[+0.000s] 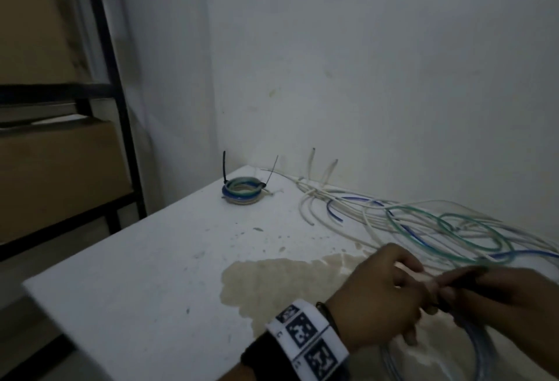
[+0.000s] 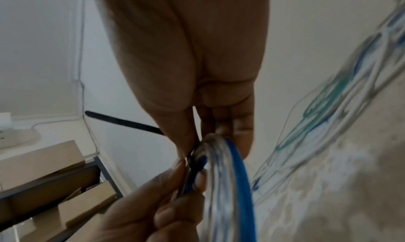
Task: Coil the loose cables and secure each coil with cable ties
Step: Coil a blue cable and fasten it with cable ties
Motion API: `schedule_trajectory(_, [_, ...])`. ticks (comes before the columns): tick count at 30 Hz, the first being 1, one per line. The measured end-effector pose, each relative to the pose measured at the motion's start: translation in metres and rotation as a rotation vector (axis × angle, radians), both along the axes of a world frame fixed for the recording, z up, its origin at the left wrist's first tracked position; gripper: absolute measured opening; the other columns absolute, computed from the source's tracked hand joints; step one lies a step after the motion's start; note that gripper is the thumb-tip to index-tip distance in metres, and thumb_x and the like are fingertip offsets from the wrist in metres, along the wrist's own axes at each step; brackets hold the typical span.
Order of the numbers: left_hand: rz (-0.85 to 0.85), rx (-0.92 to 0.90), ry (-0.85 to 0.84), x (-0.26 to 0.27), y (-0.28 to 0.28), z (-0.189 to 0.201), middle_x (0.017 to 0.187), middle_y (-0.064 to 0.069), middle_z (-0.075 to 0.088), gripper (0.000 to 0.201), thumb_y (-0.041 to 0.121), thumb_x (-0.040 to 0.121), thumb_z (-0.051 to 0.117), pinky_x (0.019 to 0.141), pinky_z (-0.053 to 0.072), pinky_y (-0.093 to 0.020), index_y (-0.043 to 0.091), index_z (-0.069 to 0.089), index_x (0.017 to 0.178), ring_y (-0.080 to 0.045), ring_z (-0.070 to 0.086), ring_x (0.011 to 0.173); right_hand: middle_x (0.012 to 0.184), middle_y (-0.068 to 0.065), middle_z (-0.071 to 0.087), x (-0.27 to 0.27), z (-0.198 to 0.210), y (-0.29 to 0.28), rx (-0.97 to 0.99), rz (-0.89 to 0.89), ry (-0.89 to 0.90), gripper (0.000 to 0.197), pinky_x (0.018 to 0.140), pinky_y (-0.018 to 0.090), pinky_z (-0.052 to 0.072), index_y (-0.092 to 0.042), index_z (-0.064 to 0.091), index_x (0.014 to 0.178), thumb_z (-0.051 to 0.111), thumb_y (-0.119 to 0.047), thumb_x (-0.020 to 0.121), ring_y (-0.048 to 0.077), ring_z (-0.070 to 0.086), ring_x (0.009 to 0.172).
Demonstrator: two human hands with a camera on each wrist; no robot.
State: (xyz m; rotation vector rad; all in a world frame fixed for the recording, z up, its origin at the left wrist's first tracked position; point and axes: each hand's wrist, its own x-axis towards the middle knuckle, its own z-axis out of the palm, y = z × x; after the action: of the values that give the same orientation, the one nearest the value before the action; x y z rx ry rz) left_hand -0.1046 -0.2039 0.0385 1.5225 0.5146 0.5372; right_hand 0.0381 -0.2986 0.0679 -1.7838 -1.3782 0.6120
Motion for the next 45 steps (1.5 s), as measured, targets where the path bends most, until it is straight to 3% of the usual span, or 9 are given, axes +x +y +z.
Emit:
schedule_trajectory(3, [0.097,-0.115,-0.085,-0.03,0.025,0.012,0.075,-0.004,0.06,0.016,0.023,0.093,0.058,0.043,0.049,-0.024,0.014,0.047,0.1,-0.013,0.053,0.05,0.068,0.012,0.071,-0.016,0.002,0.032,0.141,-0.01,0.19,0.068,0.061,0.036,0.057,-0.024,0.075,0.072,0.077,-0.076,0.028,0.024,0.068,0.059])
schedule_trajectory(6, [0.162,-0.156,-0.098,-0.059,0.054,0.013,0.084,-0.008,0.062,0.021,0.031,0.094,0.056,0.057,0.055,-0.03,0.011,0.054,0.099,-0.018,0.062,0.063,0.072,0.017,0.07,-0.03,0.001,0.067,0.282,-0.088,0.415,0.021,0.05,0.023,0.055,-0.003,0.07,0.069,0.068,-0.02,0.083,0.019,0.065,0.055])
schedule_trajectory(9, [0.221,-0.13,-0.132,-0.084,0.08,0.009,0.076,-0.009,0.061,0.016,0.02,0.097,0.052,0.063,0.057,-0.029,0.005,0.058,0.096,-0.016,0.062,0.06,0.07,0.02,0.066,-0.049,-0.007,0.102,0.295,-0.133,0.509,0.01,0.049,0.024,0.056,0.002,0.064,0.08,0.059,-0.003,0.088,0.017,0.063,0.052])
schedule_trajectory(13, [0.33,-0.179,-0.11,-0.113,0.129,0.005,0.067,-0.009,0.058,0.018,0.01,0.097,0.048,0.056,0.055,-0.03,-0.003,0.059,0.102,-0.017,0.055,0.052,0.068,0.018,0.066,-0.082,-0.017,0.147,0.205,-0.076,0.557,0.017,0.049,0.031,0.057,-0.014,0.062,0.095,0.06,0.001,0.087,0.023,0.06,0.049])
schedule_trajectory(19, [0.417,-0.303,-0.17,-0.147,0.205,0.002,0.068,-0.006,0.059,0.025,0.021,0.098,0.048,0.051,0.052,-0.028,0.002,0.063,0.104,-0.016,0.055,0.053,0.064,0.014,0.069,-0.117,-0.028,0.21,0.225,-0.018,0.573,0.007,0.059,0.025,0.057,-0.003,0.07,0.083,0.063,-0.002,0.085,0.019,0.065,0.059])
schedule_trajectory(26, [0.84,-0.311,-0.208,-0.158,0.291,-0.024,0.106,-0.006,0.061,0.022,0.028,0.099,0.046,0.082,0.045,-0.032,0.012,0.059,0.104,-0.018,0.058,0.091,0.062,0.009,0.065,-0.138,-0.034,0.302,0.336,-0.063,0.62,0.016,0.066,0.026,0.056,-0.007,0.07,0.075,0.062,-0.002,0.088,0.016,0.06,0.059])
schedule_trajectory(30, [0.802,-0.391,-0.263,-0.156,0.304,-0.045,0.131,-0.002,0.056,0.036,0.031,0.101,0.041,0.105,0.036,-0.034,0.011,0.052,0.129,-0.021,0.051,0.119,0.062,0.007,0.067,-0.147,-0.045,0.349,0.335,-0.101,0.559,0.017,0.071,0.032,0.057,-0.009,0.069,0.072,0.063,-0.005,0.087,0.019,0.062,0.061])
schedule_trajectory(36, [0.72,-0.394,-0.314,-0.154,0.309,-0.05,0.127,0.001,0.059,0.036,0.033,0.102,0.036,0.103,0.035,-0.034,0.014,0.05,0.129,-0.018,0.053,0.119,0.062,0.001,0.07,-0.156,-0.071,0.393,0.337,-0.248,0.407,0.018,0.081,0.048,0.055,-0.021,0.067,0.068,0.066,-0.017,0.085,0.023,0.069,0.072])
schedule_trajectory(45, [0.695,-0.338,-0.266,-0.155,0.31,-0.054,0.124,0.005,0.062,0.027,0.035,0.1,0.038,0.107,0.035,-0.037,0.021,0.061,0.106,-0.017,0.054,0.118,0.061,0.0,0.058,-0.15,-0.074,0.389,0.288,-0.219,0.03,0.023,0.052,0.011,0.035,-0.01,0.066,0.07,0.065,-0.025,0.087,0.01,0.052,0.06])
